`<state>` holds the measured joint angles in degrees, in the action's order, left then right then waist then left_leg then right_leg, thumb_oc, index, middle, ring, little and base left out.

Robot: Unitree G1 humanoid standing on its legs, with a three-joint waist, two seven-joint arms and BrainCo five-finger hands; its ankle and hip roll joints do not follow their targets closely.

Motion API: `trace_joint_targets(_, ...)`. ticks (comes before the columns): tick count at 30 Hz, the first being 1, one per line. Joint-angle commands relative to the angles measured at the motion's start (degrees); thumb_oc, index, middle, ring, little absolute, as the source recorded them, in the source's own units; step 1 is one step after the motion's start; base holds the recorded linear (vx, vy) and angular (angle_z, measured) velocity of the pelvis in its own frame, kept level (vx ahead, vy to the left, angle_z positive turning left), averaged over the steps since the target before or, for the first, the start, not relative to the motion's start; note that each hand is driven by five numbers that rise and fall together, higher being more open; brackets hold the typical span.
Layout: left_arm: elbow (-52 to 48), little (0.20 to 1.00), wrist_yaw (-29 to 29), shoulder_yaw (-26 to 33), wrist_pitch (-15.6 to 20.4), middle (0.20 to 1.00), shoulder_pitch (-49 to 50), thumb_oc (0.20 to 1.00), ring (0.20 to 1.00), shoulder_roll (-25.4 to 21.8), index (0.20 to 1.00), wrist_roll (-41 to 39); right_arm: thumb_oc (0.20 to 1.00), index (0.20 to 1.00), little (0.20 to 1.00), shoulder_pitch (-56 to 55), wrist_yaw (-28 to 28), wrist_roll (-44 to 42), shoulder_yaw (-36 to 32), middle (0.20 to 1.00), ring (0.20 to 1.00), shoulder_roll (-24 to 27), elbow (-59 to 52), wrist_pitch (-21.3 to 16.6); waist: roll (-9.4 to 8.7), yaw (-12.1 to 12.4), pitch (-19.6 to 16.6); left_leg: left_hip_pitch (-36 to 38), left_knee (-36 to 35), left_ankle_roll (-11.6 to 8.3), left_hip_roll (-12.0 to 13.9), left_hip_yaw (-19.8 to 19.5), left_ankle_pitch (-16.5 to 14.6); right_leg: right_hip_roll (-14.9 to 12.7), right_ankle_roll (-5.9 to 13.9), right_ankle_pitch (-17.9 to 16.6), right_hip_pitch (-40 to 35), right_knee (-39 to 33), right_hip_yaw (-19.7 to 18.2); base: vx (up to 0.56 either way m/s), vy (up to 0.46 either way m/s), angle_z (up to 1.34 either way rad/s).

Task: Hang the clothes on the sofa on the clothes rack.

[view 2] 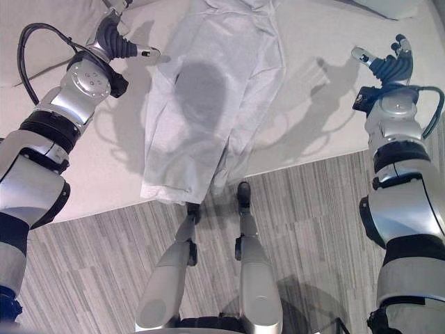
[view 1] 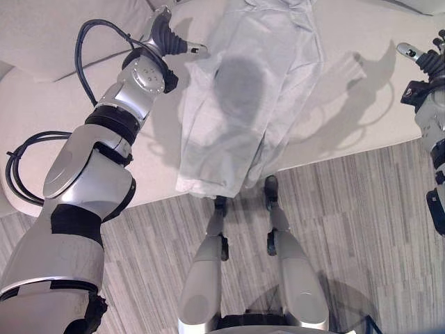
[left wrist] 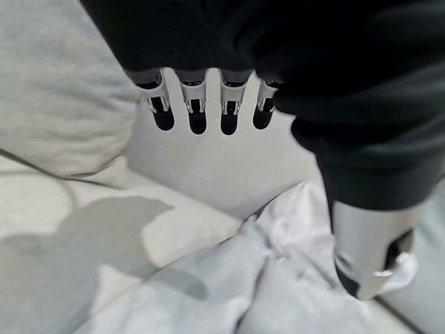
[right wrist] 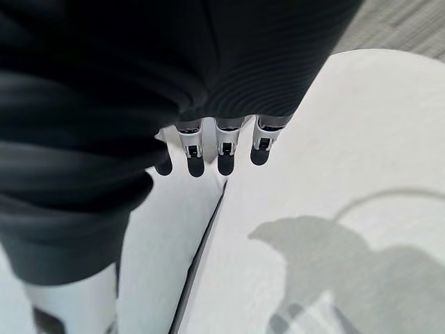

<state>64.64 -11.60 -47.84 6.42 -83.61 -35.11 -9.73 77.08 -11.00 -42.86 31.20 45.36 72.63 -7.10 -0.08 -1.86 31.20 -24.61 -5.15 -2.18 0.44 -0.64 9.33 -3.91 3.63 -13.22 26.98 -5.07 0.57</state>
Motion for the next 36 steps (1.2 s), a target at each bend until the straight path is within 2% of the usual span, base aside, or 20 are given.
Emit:
trace_joint_targets(1, 1.8, 1.0, -2.3, 1.8, 1.0, 1.0, 1.5, 1.0, 1.0, -0.4, 1.0, 1.9, 1.0, 1.0, 1.0, -3.6, 0.0, 0.0, 1.2, 1.0, 1.0, 2.3, 0.3, -0.8, -0.8, 0.3, -3.2, -4.3, 4.3, -2.08, 0.6, -2.0, -2.0, -5.7, 7.48, 3.4, -2.6, 1.1, -3.3, -0.01, 0.042, 0.06)
trace_joint_targets(4, 2.3, 1.0, -2.7, 1.6, 0.8, 1.0, 0.5, 1.0, 1.0, 0.3, 1.0, 1.3, 1.0, 1.0, 1.0, 0.1, -0.3, 1.4, 4.3, 1.0, 1.0, 0.4, 0.3, -0.3, -0.41, 0.8, -2.6, -5.6, 4.8, -2.0, 0.0, -2.0, -1.9, -6.0, 7.58, 3.2, -1.5, 1.2, -3.1, -0.01, 0.025, 0.04)
trace_joint_targets(7, 2.1, 1.0, -2.8, 1.6, 0.8, 1.0, 0.1, 1.0, 1.0, 0.6, 1.0, 0.7, 1.0, 1.0, 1.0, 0.8, -1.0, 0.5, 4.4, 1.0, 1.0, -1.2, -0.3, -0.6, -0.59, 0.7, -2.0, -7.0, 5.6, -1.98, -0.2, -2.0, -2.2, -6.0, 7.61, 2.7, -0.6, 1.1, -3.1, -0.02, 0.011, 0.08)
trace_joint_targets(11, 1.8, 1.0, -2.5, 0.4, 1.1, 1.0, -2.1, 1.0, 1.0, -0.3, 1.0, -0.7, 1.0, 1.0, 1.0, 3.9, -2.2, 0.1, 6.3, 1.0, 1.0, -4.0, -1.8, -1.1, -2.08, 0.7, -1.4, -13.5, 9.3, -2.14, -0.5, -2.2, -3.0, -5.9, 8.13, 1.2, 3.3, 0.1, -2.7, -0.01, 0.013, 0.09)
trace_joint_targets(14, 1.3, 1.0, -2.0, 0.9, 1.4, 1.0, -2.4, 1.0, 1.0, -0.6, 1.0, -3.0, 1.0, 1.0, 1.0, 5.0, -2.8, -0.2, 7.3, 1.0, 1.0, -4.1, -3.8, -1.7, -2.47, 0.6, -1.4, -15.4, 10.1, -1.98, -0.7, -2.3, -3.5, -5.9, 8.18, 1.1, 4.7, 0.1, -2.9, 0.03, 0.031, 0.03)
trace_joint_targets(19, 1.7, 1.0, -3.1, -1.8, 1.4, 1.0, -6.0, 1.0, 1.0, -1.9, 1.0, -1.3, 1.0, 1.0, 1.0, 7.9, -4.2, 1.6, 8.9, 1.0, 1.0, -3.9, -7.0, -3.4, -2.39, 0.4, -1.4, -18.7, 9.7, -1.81, -1.2, -2.5, -3.0, -6.1, 8.82, 0.4, 8.4, 0.1, -3.0, 0.03, 0.039, -0.01)
trace_joint_targets(26, 1.2, 1.0, -4.8, -3.5, 1.6, 1.0, -8.7, 1.0, 1.0, -2.5, 1.0, -0.7, 1.0, 1.0, 1.0, 8.6, -5.4, 2.0, 9.5, 1.0, 1.0, -3.1, -9.6, -4.6, -2.31, 0.2, -1.4, -19.9, 10.0, -1.47, -1.5, -2.8, -3.4, -5.9, 8.9, 0.3, 9.7, 0.1, -3.2, 0.02, 0.011, 0.01)
trace_joint_targets(36, -2.0, 1.0, -5.8, -4.9, 1.3, 1.0, -9.2, 1.0, 1.0, -1.1, 1.0, 0.8, 1.0, 1.0, 1.0, 7.2, -6.2, 6.4, 12.4, 1.0, 1.0, -5.8, -16.3, -5.1, -2.01, -0.5, -1.4, -21.0, 11.4, -0.96, -2.5, -2.9, -4.1, -6.5, 8.67, 0.2, 10.4, 0.1, -3.2, 0.0, 0.019, -0.01)
